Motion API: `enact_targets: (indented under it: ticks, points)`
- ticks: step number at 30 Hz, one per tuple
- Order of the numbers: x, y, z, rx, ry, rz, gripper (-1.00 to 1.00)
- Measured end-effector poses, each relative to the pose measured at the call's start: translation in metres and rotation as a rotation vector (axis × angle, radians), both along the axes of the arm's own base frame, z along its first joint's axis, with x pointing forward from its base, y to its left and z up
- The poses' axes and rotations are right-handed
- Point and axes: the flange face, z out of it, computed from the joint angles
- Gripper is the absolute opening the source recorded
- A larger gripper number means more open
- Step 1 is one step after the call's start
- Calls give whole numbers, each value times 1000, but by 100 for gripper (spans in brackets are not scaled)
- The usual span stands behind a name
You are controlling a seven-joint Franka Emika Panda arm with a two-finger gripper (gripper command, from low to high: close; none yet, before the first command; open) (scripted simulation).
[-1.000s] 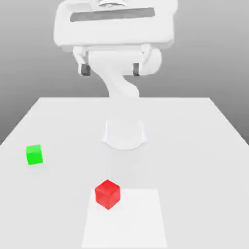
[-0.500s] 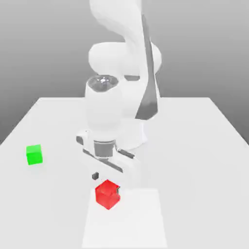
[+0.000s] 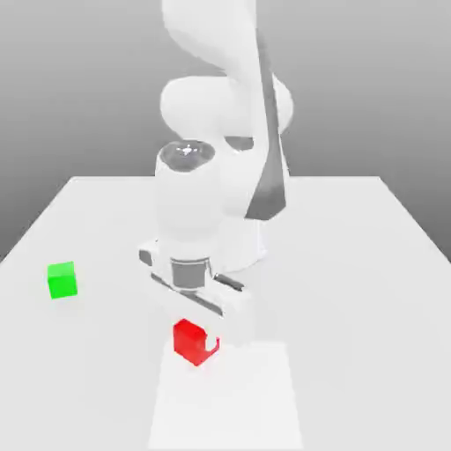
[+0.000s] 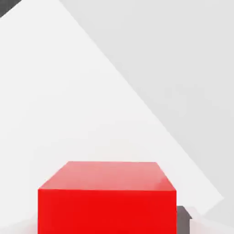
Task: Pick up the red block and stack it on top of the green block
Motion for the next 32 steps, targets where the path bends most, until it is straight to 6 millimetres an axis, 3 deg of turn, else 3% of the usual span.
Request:
enact_targets:
  ticks: [8, 12, 17, 22, 28, 29, 32]
  points:
    - [-39, -118, 21, -8, 0, -629, -100]
    - [-76, -174, 28, -9, 0, -976, -100]
    - [-137, -233, 36, -7, -1, -1412, -100]
    - [-208, -274, 40, 0, -2, -1834, -100]
    - [-219, -281, -8, 4, -2, -1904, -100]
    - [-219, -280, -16, 3, -2, -1904, 100]
    - [-219, -280, -16, 3, -2, -1904, 100]
